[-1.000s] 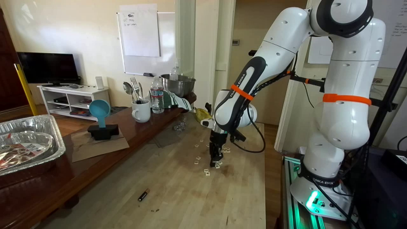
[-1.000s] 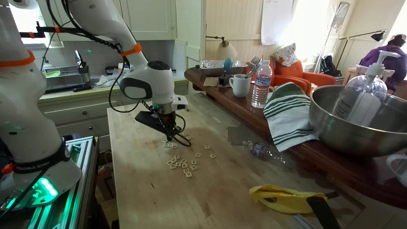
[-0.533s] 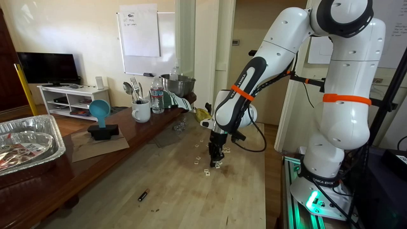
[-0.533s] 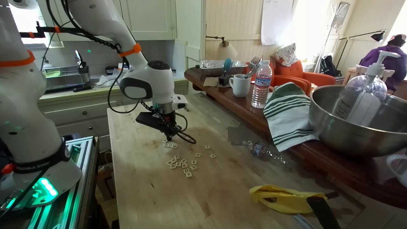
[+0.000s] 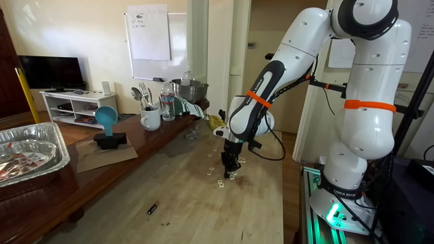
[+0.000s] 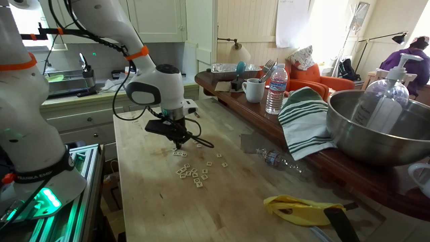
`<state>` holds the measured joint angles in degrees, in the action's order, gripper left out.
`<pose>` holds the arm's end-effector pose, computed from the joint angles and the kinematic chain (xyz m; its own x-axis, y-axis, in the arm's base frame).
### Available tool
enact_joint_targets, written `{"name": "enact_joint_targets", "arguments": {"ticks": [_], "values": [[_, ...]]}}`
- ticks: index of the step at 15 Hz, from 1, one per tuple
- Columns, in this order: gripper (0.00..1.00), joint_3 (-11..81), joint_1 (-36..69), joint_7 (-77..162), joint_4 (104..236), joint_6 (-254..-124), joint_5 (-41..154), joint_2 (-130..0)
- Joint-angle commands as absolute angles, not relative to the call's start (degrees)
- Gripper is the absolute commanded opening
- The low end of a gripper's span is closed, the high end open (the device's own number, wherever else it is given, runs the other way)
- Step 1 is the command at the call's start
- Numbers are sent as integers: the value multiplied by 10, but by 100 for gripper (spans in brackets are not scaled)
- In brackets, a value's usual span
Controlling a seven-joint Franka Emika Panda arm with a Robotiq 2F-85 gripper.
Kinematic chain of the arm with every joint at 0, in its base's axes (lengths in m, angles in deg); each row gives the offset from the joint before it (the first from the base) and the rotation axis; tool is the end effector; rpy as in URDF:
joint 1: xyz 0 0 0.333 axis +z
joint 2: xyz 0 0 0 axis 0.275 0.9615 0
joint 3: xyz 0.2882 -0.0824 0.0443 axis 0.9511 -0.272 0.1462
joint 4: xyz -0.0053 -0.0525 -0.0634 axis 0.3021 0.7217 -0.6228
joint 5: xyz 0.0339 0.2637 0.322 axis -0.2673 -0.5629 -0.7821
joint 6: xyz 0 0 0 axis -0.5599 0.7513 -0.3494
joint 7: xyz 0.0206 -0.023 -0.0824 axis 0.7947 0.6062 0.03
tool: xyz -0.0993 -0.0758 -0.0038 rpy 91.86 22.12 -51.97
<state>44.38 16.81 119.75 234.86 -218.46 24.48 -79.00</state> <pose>0.4047 0.0205 0.1548 0.6273 0.7598 0.1706 0.7742 -0.6322 -0.0308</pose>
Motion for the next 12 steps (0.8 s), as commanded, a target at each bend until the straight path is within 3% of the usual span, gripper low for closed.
{"name": "enact_joint_targets", "arguments": {"ticks": [1, 12], "values": [[0, 437, 169, 1226, 2349, -2169, 260, -785], [0, 444, 175, 1184, 2355, -2148, 236, -794]]}}
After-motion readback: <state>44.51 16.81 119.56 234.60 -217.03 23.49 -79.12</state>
